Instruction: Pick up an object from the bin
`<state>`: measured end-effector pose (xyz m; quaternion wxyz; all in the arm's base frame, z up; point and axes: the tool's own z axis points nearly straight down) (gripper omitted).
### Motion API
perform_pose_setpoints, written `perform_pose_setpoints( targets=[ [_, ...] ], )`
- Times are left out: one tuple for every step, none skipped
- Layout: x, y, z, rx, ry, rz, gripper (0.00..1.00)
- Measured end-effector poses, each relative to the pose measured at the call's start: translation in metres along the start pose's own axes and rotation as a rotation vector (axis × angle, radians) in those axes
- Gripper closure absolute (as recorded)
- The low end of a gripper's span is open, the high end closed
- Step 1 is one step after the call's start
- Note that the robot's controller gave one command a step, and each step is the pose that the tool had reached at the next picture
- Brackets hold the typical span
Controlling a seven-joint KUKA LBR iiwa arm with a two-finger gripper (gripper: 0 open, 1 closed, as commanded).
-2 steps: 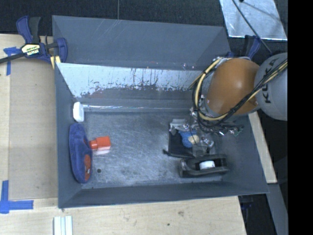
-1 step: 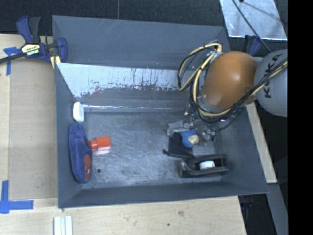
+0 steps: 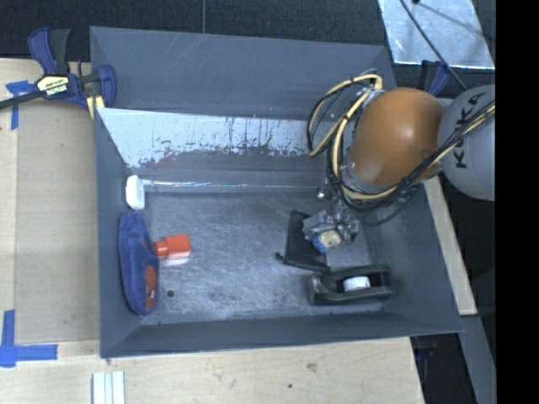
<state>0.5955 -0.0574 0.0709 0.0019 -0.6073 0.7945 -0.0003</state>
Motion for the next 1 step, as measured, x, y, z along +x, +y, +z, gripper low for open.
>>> perform_pose_setpoints(
  targets=[
    [-0.0047,-0.0088,-0.1904,0.009,-0.001,-0.007,1.00]
  ],
)
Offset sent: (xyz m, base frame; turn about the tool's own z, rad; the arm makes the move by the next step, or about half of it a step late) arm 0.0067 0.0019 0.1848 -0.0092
